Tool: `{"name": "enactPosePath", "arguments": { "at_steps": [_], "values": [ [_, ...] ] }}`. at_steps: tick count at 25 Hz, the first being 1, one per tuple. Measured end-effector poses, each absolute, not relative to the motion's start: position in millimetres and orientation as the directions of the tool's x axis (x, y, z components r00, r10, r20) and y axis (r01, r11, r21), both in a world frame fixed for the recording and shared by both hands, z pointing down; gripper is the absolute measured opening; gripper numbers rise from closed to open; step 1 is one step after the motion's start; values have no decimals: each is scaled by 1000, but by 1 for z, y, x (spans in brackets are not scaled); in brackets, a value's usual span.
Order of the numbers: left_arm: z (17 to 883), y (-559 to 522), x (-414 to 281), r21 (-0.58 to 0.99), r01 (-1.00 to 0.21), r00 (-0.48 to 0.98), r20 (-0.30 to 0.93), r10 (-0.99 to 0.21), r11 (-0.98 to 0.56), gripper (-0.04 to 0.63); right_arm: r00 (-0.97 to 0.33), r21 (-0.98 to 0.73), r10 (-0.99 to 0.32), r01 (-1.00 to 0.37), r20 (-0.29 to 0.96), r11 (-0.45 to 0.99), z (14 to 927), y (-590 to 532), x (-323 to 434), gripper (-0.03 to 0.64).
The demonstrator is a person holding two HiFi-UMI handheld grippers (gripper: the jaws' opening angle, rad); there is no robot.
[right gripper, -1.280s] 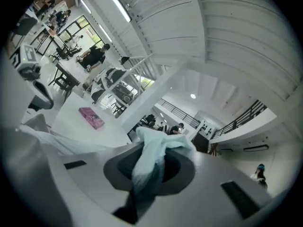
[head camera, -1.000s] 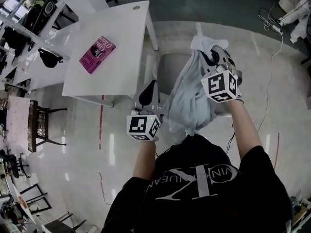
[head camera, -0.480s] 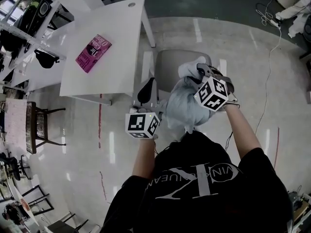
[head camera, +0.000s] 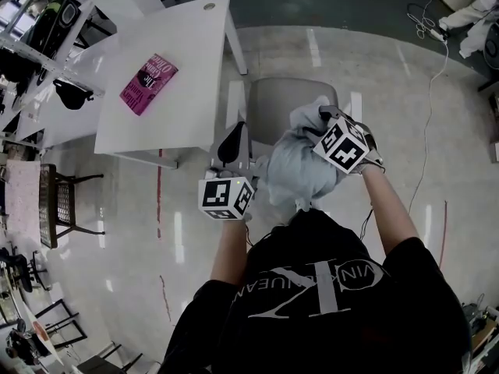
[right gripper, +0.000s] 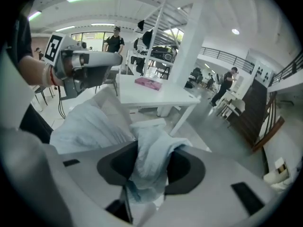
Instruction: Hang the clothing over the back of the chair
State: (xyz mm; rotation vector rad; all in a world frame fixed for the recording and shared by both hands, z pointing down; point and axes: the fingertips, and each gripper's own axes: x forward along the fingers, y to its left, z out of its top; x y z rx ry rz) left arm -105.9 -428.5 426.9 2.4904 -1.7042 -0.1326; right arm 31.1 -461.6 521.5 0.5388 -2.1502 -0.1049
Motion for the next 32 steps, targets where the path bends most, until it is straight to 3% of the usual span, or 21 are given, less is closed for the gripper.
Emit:
{"name": "enactPosePath", "arguments": {
  "at_steps": [10, 17, 21, 32],
  "values": [
    [426, -416, -116, 151, -921, 364, -2, -931, -360, 11, -436, 247, -413, -388, 800, 888, 531, -454, 43, 169],
    [423, -404, -119, 143, -917, 375, -8, -927, -372, 11, -451, 231, -480, -501, 752, 834, 518, -448, 51, 169],
    [421, -397, -118, 136, -911, 391, -14, -920, -389, 11, -436, 269, -560, -567, 705, 779, 499, -447, 61, 65],
    [418, -368, -113, 118, -899, 423, -11, -906, -421, 11, -469, 187, -731, -764, 496, 618, 443, -417, 81, 14]
  ]
}}
